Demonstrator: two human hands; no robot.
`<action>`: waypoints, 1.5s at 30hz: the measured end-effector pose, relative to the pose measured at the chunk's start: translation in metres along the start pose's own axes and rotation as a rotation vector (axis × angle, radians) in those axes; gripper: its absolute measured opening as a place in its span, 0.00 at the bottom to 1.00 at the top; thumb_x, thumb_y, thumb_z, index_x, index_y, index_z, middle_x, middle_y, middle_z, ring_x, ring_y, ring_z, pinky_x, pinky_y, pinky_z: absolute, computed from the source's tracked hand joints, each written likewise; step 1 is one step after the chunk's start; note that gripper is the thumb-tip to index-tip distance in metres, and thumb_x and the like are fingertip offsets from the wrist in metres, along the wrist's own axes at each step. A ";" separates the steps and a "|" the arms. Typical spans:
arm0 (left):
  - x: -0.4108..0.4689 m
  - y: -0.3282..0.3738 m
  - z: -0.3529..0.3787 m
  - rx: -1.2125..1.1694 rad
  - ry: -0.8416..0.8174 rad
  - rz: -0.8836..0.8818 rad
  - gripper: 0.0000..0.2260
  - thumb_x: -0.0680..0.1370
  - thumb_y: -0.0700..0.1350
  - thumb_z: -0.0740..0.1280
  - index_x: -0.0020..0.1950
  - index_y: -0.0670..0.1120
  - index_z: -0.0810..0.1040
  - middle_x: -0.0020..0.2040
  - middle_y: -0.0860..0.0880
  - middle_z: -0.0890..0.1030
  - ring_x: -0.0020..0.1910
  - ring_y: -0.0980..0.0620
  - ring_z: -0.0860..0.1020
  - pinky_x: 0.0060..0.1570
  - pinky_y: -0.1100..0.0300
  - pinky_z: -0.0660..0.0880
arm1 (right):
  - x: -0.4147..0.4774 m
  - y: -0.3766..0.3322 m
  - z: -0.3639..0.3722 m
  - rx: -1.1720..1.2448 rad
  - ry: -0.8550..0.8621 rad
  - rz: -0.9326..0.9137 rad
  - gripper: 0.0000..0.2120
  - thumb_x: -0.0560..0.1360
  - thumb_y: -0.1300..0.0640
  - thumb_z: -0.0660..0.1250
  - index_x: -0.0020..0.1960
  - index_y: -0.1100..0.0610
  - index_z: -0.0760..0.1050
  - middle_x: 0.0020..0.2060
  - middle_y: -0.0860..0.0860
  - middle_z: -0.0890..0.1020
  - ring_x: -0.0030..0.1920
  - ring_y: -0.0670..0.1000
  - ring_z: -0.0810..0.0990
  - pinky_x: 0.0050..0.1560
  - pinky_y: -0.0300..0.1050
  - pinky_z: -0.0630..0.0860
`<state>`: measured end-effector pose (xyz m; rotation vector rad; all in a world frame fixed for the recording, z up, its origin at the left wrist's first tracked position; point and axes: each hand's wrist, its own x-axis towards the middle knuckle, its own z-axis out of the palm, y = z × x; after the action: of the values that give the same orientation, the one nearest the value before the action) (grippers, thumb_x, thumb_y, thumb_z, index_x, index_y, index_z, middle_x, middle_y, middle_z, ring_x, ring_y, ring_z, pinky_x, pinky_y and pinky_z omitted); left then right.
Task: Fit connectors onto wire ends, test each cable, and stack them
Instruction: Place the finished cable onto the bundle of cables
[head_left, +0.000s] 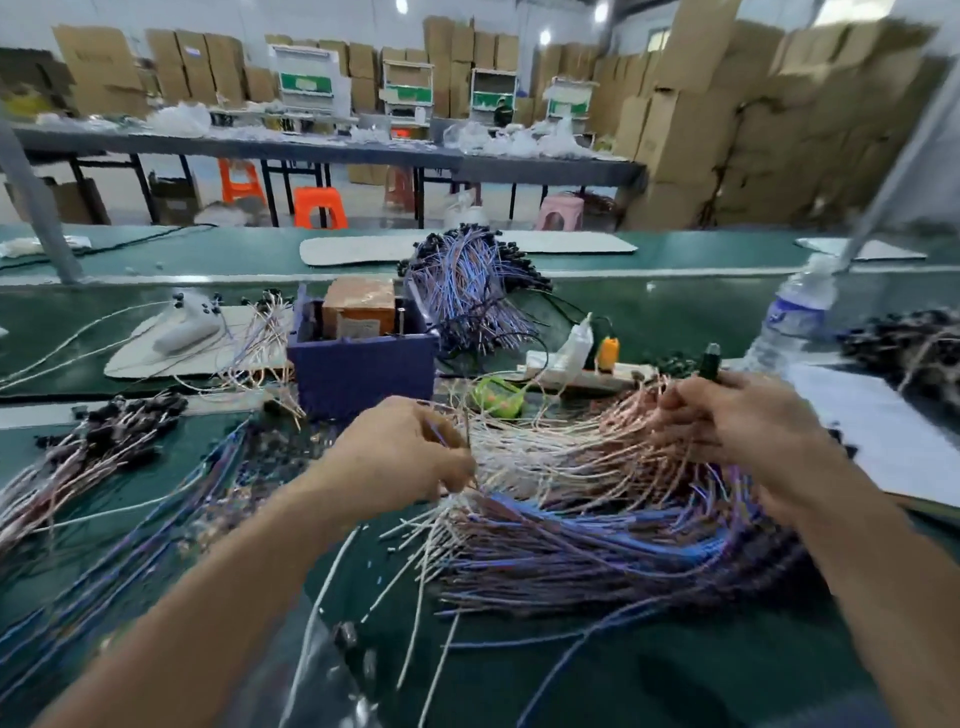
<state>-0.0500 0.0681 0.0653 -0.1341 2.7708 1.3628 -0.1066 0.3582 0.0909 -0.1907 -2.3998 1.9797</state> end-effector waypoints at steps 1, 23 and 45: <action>0.002 0.005 0.011 0.002 -0.048 0.016 0.07 0.73 0.44 0.75 0.35 0.49 0.86 0.32 0.50 0.85 0.28 0.57 0.81 0.30 0.66 0.74 | 0.005 0.003 -0.014 -0.124 0.077 -0.031 0.12 0.82 0.59 0.64 0.44 0.62 0.81 0.33 0.59 0.86 0.32 0.56 0.85 0.32 0.46 0.82; 0.008 -0.005 0.031 0.161 0.157 0.067 0.13 0.63 0.54 0.83 0.43 0.66 0.85 0.46 0.67 0.78 0.39 0.63 0.82 0.29 0.77 0.68 | 0.014 0.029 -0.044 -1.182 0.630 -0.271 0.30 0.76 0.29 0.61 0.37 0.56 0.77 0.27 0.54 0.72 0.33 0.56 0.71 0.39 0.48 0.66; -0.008 -0.171 -0.078 0.480 0.751 -0.341 0.18 0.79 0.49 0.69 0.69 0.50 0.77 0.68 0.48 0.78 0.69 0.48 0.72 0.73 0.52 0.64 | -0.050 0.041 0.325 -0.452 -0.425 -0.500 0.07 0.76 0.54 0.68 0.40 0.50 0.80 0.32 0.44 0.83 0.35 0.45 0.79 0.38 0.42 0.71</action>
<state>-0.0255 -0.0974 -0.0207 -1.2453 3.3045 0.6051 -0.0850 0.0428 -0.0095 0.8197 -2.7353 1.3422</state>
